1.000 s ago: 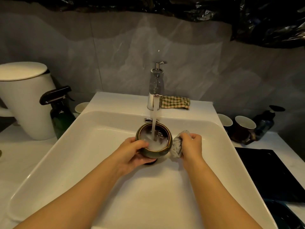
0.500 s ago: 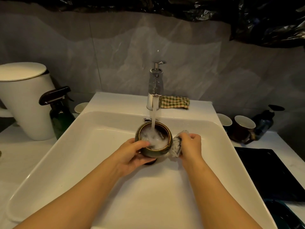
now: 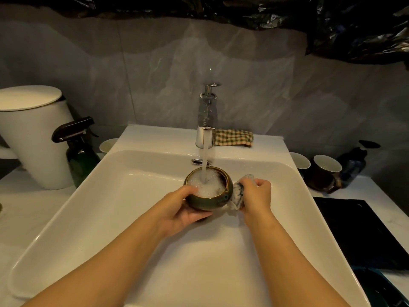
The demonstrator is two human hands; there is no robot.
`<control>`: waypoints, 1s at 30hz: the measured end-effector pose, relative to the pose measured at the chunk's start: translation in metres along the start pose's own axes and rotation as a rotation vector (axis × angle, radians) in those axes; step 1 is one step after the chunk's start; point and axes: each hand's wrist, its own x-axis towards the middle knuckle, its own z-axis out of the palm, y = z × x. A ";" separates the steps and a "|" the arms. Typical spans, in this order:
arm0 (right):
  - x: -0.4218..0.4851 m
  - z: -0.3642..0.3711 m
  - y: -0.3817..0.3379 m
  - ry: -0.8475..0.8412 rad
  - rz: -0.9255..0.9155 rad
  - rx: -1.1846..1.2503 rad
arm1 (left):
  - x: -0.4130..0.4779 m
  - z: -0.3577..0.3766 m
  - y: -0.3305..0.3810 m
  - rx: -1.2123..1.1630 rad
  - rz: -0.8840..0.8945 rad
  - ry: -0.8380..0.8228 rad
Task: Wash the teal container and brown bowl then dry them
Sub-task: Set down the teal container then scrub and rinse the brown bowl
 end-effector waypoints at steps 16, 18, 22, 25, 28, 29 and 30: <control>-0.011 -0.014 -0.019 0.090 -0.010 0.119 | 0.014 0.036 0.002 0.301 -0.104 0.170; -0.007 -0.015 -0.016 0.117 0.005 0.111 | 0.013 0.037 0.008 0.464 -0.077 0.223; -0.002 -0.013 -0.013 0.138 -0.037 0.155 | 0.012 0.036 0.022 0.840 0.105 0.236; -0.004 -0.014 -0.016 0.147 -0.053 0.185 | 0.013 0.032 0.022 0.783 0.142 0.171; -0.001 -0.015 -0.017 0.170 -0.025 0.189 | 0.016 0.030 0.013 0.532 0.062 0.126; -0.001 -0.016 -0.016 0.180 -0.015 0.183 | 0.016 0.032 0.011 0.430 0.004 0.108; 0.000 -0.017 -0.016 0.187 -0.011 0.184 | 0.015 0.034 0.009 0.328 -0.058 0.091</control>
